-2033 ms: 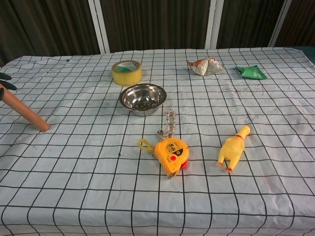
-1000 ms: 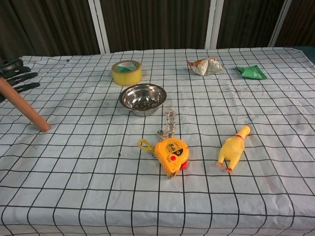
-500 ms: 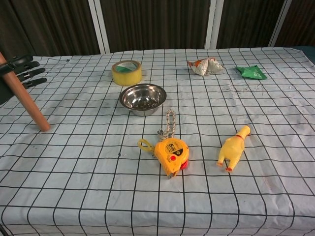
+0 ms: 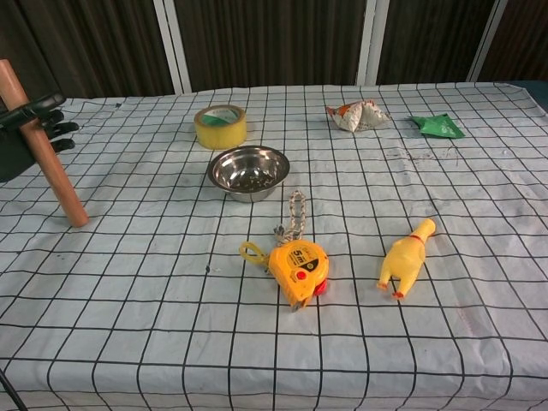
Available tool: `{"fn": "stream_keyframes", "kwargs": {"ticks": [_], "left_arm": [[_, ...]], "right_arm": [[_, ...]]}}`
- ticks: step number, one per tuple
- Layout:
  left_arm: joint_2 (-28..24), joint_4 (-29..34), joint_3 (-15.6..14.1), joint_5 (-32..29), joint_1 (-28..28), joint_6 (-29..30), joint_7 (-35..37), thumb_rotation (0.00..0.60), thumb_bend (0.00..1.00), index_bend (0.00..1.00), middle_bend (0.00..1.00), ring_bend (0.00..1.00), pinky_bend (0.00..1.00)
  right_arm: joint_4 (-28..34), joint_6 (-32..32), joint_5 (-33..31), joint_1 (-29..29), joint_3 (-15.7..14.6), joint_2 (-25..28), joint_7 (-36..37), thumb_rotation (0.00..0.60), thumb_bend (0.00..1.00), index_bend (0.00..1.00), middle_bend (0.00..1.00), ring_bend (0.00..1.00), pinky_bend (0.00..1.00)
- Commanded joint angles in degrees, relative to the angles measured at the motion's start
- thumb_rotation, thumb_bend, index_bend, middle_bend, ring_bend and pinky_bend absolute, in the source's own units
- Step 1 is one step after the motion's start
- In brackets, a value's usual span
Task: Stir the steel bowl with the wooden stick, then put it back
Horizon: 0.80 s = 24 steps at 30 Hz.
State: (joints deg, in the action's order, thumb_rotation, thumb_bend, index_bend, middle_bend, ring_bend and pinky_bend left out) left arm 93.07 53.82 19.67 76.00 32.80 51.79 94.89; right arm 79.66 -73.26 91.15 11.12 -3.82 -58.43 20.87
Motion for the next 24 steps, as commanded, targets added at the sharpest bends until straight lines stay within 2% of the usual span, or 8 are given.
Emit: {"fn": "stream_keyframes", "kwargs": {"ticks": [1,3,6,8,10,15,19,24], "left_arm": [[0.5,-0.3,0.3,-1.2,0.1,-0.1,-2.0,0.585,0.23,0.90,1.00,0.77,0.92],[0.6,-0.1,0.5,-1.9,0.1,0.2,-3.6,0.595,0.24,0.96,1.00,0.84,0.98],[0.9,0.4,1.2,-3.1,-0.2,1.3,-6.6,0.600,0.34,1.00,1.00,0.93,1.00],[1.2,1.2,2.2,-4.5,-0.7,2.3,-7.7,0.600,0.47,1.00,1.00,0.98,1.00],[1.7,1.8,3.2,-5.8,-1.1,3.7,-8.9,0.600,0.73,1.00,1.00,1.00,1.00],[2.3,2.8,4.5,-6.7,-1.7,6.2,-10.4,0.600,0.96,1.00,1.00,1.00,1.00],[2.6,12.1,7.6,-5.1,0.1,14.2,-19.4,0.600,1.00,1.00,1.00,1.00,1.00],[4.5,17.5,10.4,-6.3,5.7,13.8,-31.3,0.600,1.00,1.00,1.00,1.00,1.00]], "right_arm": [[0.1,0.0,0.1,0.0,0.0,0.0,-0.1,0.600,0.33,0.00,0.00,0.00,0.12],[0.2,0.0,0.2,0.0,-0.1,0.0,-0.3,0.600,0.34,0.00,0.00,0.00,0.12],[0.3,0.0,0.3,-0.1,-0.1,0.0,-0.5,0.600,0.33,0.00,0.00,0.00,0.12],[0.4,0.1,0.3,-0.1,-0.1,0.0,-0.7,0.600,0.33,0.00,0.00,0.00,0.12],[0.5,0.1,0.4,0.0,-0.2,0.0,-0.8,0.600,0.34,0.00,0.00,0.00,0.12],[0.5,0.3,0.5,0.0,-0.2,0.0,-0.9,0.600,0.34,0.00,0.00,0.00,0.12],[1.1,0.6,1.3,0.2,-0.7,0.1,-1.0,0.600,0.34,0.00,0.00,0.00,0.12],[1.2,0.9,1.5,0.3,-0.9,0.1,-0.8,0.600,0.33,0.00,0.00,0.00,0.12]]}}
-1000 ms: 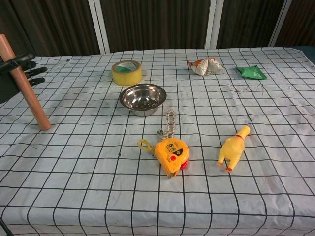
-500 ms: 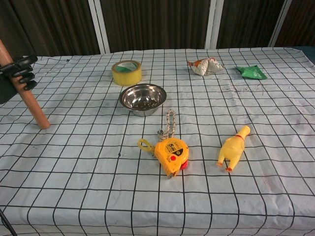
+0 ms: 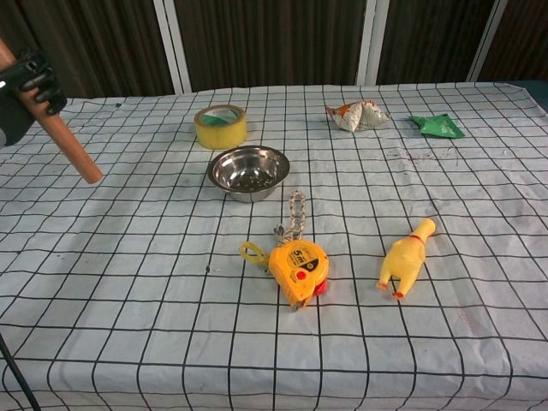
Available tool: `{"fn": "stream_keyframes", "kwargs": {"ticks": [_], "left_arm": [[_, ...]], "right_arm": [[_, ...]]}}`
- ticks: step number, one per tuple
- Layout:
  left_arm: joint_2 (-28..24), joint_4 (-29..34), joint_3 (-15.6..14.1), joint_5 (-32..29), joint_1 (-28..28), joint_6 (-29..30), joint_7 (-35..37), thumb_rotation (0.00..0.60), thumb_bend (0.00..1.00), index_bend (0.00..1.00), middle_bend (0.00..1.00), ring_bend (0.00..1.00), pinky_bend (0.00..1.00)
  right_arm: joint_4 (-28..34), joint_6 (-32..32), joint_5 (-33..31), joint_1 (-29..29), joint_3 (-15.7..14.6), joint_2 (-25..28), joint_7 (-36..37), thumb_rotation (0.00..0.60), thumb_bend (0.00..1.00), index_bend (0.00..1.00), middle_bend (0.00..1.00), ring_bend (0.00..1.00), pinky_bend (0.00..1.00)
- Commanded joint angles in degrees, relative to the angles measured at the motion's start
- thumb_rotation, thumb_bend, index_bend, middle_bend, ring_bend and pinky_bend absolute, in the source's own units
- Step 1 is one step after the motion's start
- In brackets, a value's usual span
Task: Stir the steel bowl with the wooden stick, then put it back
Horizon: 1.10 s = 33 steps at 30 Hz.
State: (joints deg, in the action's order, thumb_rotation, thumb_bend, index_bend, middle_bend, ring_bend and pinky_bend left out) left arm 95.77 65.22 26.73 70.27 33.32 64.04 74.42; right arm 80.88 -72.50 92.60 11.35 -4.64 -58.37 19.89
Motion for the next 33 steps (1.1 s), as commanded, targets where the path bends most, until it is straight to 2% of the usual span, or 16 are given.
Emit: {"fn": "stream_keyframes", "kwargs": {"ticks": [1,7,13,22,29,33], "left_arm": [[2.8,6.3,4.0,-1.3,7.0,0.8,-13.5,0.600,1.00,1.00,1.00,1.00,1.00],[9.6,1.6,6.7,-4.2,16.2,-2.9,-22.0,0.600,1.00,1.00,1.00,1.00,1.00],[16.4,-6.2,8.2,-5.9,22.8,-6.1,-21.7,0.600,1.00,1.00,1.00,1.00,1.00],[22.3,-18.2,7.1,-5.4,26.3,-9.6,-16.9,0.600,1.00,1.00,1.00,1.00,1.00],[24.1,-23.9,5.3,-3.8,26.3,-10.5,-12.9,0.600,1.00,1.00,1.00,1.00,1.00],[24.8,-25.8,4.3,-2.4,26.1,-11.3,-8.0,0.600,1.00,1.00,1.00,1.00,1.00]], "right_arm": [[-0.1,0.3,0.1,0.1,-0.1,0.0,0.2,0.600,0.33,0.00,0.00,0.00,0.12],[-0.5,0.8,-0.5,0.3,0.1,0.0,0.7,0.600,0.34,0.00,0.00,0.00,0.12],[-1.5,1.6,-1.9,0.4,0.5,0.1,1.4,0.600,0.34,0.00,0.00,0.00,0.12],[-2.4,-1.7,-5.0,-1.8,2.4,-0.8,-1.7,0.600,0.34,0.00,0.00,0.00,0.12],[-2.1,-2.6,-4.0,-2.2,2.3,-0.3,-0.7,0.600,0.33,0.00,0.00,0.00,0.12],[-1.9,-2.8,-3.6,-2.3,2.2,-0.1,-0.5,0.600,0.34,0.00,0.00,0.00,0.12]]}}
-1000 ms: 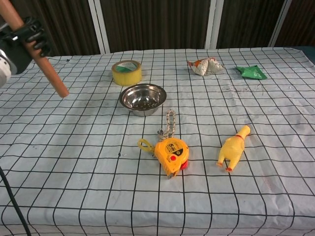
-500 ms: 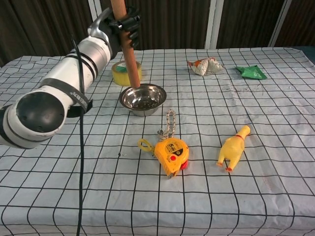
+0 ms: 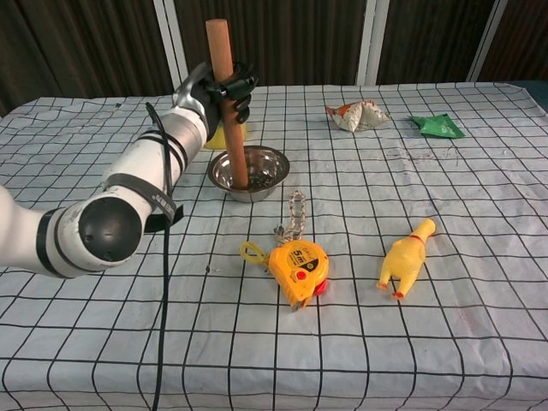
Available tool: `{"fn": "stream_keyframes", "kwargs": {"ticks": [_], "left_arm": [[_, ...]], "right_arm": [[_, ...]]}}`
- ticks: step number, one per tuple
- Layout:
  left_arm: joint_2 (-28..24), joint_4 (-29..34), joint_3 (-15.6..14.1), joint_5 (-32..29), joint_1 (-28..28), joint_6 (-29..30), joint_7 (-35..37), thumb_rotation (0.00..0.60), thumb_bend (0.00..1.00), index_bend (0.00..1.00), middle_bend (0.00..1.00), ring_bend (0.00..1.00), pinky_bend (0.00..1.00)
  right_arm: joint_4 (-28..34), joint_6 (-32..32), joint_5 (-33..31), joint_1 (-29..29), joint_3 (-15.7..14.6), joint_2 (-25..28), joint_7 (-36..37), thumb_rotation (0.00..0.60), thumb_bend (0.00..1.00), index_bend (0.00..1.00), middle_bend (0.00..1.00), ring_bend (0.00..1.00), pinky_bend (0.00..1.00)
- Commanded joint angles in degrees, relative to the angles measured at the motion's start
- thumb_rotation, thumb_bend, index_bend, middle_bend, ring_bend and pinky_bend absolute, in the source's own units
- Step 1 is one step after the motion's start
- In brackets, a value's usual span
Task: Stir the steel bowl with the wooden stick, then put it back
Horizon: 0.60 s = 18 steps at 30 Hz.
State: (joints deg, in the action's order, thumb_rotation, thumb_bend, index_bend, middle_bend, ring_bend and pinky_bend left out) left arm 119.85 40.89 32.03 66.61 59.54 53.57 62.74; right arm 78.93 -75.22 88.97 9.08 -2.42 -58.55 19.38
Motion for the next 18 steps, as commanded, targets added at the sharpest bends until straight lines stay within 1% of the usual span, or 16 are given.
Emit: {"fn": "stream_keyframes", "kwargs": {"ticks": [1,7,12,16,18], "left_arm": [[0.9,-2.2,-1.3,1.8,-0.1,-0.9,5.5,0.600,1.00,1.00,1.00,1.00,1.00],[3.1,-7.9,-3.5,4.6,0.9,-0.9,10.4,0.600,1.00,1.00,1.00,1.00,1.00],[5.0,-12.5,-5.0,5.9,1.6,-0.7,12.2,0.600,1.00,1.00,1.00,1.00,1.00],[5.9,-14.7,-5.9,6.9,2.0,1.2,12.3,0.600,1.00,1.00,1.00,1.00,1.00],[5.9,-14.8,-5.8,7.2,2.3,2.8,12.9,0.600,1.00,1.00,1.00,1.00,1.00]], "right_arm": [[0.3,-0.1,0.1,-0.1,0.0,0.2,0.2,0.600,0.34,0.00,0.00,0.00,0.12],[0.9,-1.0,0.1,-0.5,0.2,1.0,1.4,0.600,0.34,0.00,0.00,0.00,0.12],[0.7,-0.9,0.7,-0.5,0.0,1.2,2.3,0.600,0.33,0.00,0.00,0.00,0.12],[0.6,-1.1,1.0,-0.6,0.0,1.4,2.9,0.600,0.34,0.00,0.00,0.00,0.12],[0.5,-1.2,1.1,-0.7,0.0,1.5,3.3,0.600,0.33,0.00,0.00,0.00,0.12]]}}
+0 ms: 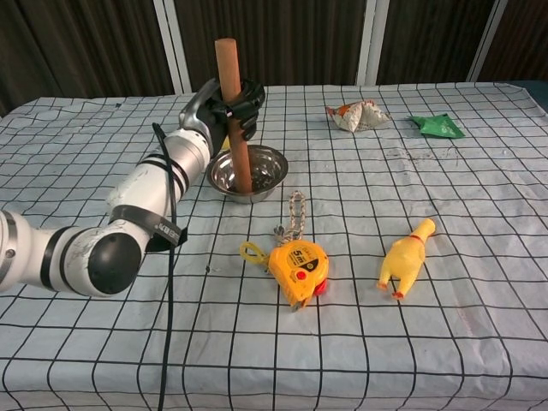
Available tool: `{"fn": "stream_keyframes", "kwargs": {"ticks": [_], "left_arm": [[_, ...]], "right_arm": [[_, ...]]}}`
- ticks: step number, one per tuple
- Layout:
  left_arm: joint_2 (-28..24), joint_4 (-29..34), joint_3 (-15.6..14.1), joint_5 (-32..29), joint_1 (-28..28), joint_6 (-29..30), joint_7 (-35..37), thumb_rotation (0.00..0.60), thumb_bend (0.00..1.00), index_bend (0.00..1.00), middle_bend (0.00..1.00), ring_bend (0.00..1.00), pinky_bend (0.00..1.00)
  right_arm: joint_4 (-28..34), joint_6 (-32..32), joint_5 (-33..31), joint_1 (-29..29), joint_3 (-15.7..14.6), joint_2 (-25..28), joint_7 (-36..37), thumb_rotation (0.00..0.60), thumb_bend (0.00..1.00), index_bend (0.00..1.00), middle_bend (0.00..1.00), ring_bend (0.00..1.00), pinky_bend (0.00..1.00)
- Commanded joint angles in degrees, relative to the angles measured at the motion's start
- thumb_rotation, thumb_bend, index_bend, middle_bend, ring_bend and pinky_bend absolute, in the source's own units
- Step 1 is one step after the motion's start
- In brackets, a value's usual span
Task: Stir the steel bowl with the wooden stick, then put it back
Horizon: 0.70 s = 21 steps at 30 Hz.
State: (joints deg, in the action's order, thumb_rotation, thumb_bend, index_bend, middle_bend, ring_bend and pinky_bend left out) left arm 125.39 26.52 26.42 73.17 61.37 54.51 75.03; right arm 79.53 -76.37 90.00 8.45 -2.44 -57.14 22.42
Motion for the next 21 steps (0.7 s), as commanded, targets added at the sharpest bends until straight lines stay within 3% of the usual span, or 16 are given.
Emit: {"fn": "stream_keyframes", "kwargs": {"ticks": [1,7,13,21], "left_arm": [[0.2,-0.2,-0.2,0.9,0.7,3.0,0.6,0.600,1.00,1.00,1.00,1.00,1.00],[-0.6,1.3,0.4,1.2,1.9,6.0,-0.4,0.600,1.00,1.00,1.00,1.00,1.00],[0.4,-0.8,0.8,-0.1,2.6,4.3,-1.0,0.600,1.00,1.00,1.00,1.00,1.00],[3.1,-5.8,-1.4,0.1,2.0,0.8,1.1,0.600,1.00,1.00,1.00,1.00,1.00]], "right_arm": [[-0.1,-0.2,0.1,-0.1,0.0,0.2,0.5,0.600,0.33,0.00,0.00,0.00,0.12],[-0.1,-1.0,0.5,-0.4,0.0,0.5,1.7,0.600,0.33,0.00,0.00,0.00,0.12],[-0.5,-1.0,0.4,-0.5,0.1,0.6,2.4,0.600,0.34,0.00,0.00,0.00,0.12],[-0.2,-0.8,0.9,-0.4,0.0,0.5,1.8,0.600,0.33,0.00,0.00,0.00,0.12]]}}
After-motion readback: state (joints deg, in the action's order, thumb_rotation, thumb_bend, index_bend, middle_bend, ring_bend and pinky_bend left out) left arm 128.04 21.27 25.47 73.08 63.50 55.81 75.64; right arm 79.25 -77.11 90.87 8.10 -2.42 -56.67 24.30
